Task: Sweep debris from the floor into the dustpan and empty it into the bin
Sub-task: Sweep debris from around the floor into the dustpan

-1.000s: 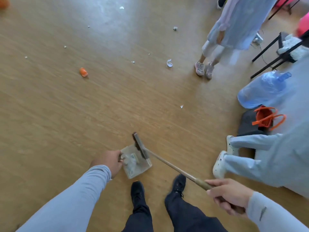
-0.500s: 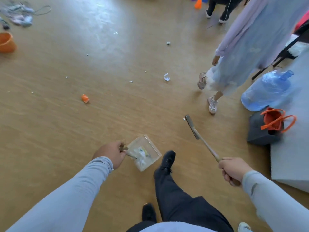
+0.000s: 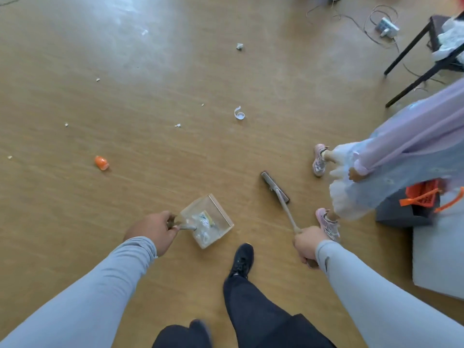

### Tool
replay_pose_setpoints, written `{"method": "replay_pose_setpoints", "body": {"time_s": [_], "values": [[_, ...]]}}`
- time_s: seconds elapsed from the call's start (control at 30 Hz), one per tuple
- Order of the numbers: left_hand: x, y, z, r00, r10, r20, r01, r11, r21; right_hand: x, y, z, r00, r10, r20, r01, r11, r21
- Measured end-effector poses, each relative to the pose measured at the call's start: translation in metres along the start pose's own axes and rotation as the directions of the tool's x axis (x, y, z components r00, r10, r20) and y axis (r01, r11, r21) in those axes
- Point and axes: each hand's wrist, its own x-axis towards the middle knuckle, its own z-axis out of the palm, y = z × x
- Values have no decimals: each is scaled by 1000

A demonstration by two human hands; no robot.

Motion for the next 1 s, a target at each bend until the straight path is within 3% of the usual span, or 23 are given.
{"method": "replay_pose_setpoints", "body": {"time_s": [0.2, 0.37, 0.6, 0.7, 0.8, 0.9, 1.0], "values": [[50, 13, 5, 999, 3, 52, -6, 998, 62, -33, 20, -2, 975, -61, 212, 86, 991, -107], [69, -5, -6, 999, 5, 49, -8, 998, 66, -64, 53, -54, 957, -53, 286, 49, 999, 20], [69, -10, -5, 997, 60, 55, -62, 997, 38, -62, 13, 28, 995, -21, 95, 30, 995, -91], [69, -15, -3, 994, 90, 62, -92, 995, 27, -60, -20, 58, 985, -10, 170, 34, 990, -139], [69, -20, -8, 989, 115, 90, -115, 993, -3, -68, -28, 42, 963, -4, 270, 10, 1000, -24], [72, -28, -27, 987, 135, 84, -132, 991, -37, -90, -25, 11, 960, 3, 279, -30, 995, 93], [78, -39, -59, 984, 165, 69, -162, 986, -46, -120, -30, 4, 971, -60, 229, 48, 997, 56]]}}
